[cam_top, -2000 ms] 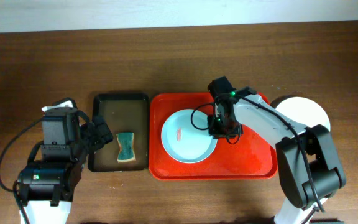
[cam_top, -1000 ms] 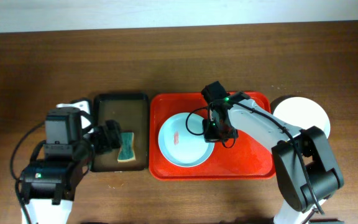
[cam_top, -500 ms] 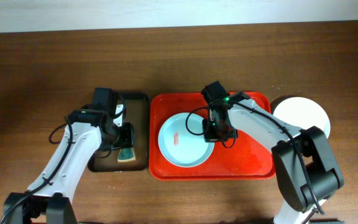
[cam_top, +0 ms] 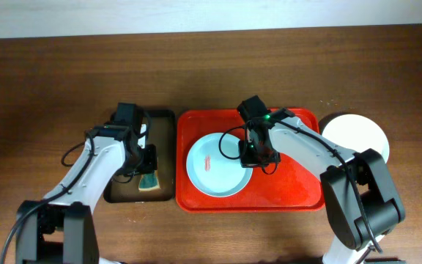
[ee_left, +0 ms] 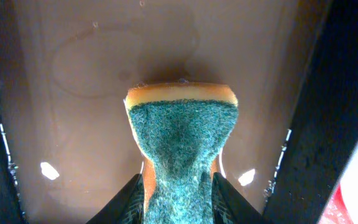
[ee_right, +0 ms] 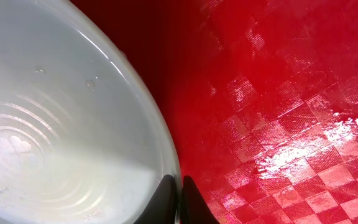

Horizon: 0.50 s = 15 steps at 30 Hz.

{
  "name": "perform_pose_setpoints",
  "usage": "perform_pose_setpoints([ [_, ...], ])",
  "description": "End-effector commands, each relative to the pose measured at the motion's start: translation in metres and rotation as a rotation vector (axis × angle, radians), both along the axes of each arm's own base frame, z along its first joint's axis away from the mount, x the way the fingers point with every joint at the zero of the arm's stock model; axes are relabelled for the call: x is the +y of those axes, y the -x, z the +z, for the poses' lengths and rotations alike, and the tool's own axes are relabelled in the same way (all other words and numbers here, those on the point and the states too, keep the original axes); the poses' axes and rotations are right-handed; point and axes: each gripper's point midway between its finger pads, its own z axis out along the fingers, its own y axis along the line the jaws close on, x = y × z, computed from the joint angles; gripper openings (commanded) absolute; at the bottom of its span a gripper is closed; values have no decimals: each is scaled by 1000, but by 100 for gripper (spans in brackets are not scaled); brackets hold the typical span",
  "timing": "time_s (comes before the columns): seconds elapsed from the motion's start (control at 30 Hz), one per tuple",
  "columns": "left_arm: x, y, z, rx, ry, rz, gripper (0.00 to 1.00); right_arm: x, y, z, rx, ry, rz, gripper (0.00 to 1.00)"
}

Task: Clean dirty plates on tray and stack at the side
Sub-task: 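Lower the left gripper and grasp the green sponge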

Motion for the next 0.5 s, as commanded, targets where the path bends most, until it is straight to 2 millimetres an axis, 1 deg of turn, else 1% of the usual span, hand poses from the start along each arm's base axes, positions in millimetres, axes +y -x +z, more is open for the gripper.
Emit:
perform_pose_setpoints([
  [0.0, -5, 5, -13, 49, 16, 3, 31, -1, 2, 1, -10, 14, 9, 4],
  [0.2, -4, 6, -17, 64, 14, 3, 31, -1, 2, 1, -10, 14, 9, 4],
  [0.27, -4, 7, -17, 66, 14, 4, 28, -1, 2, 1, -10, 14, 9, 4],
  [0.37, -3, 15, -23, 85, 10, 3, 28, -1, 2, 1, -10, 14, 9, 4],
  [0.47, -3, 16, -34, 66, 14, 4, 28, -1, 2, 1, -10, 14, 9, 4],
])
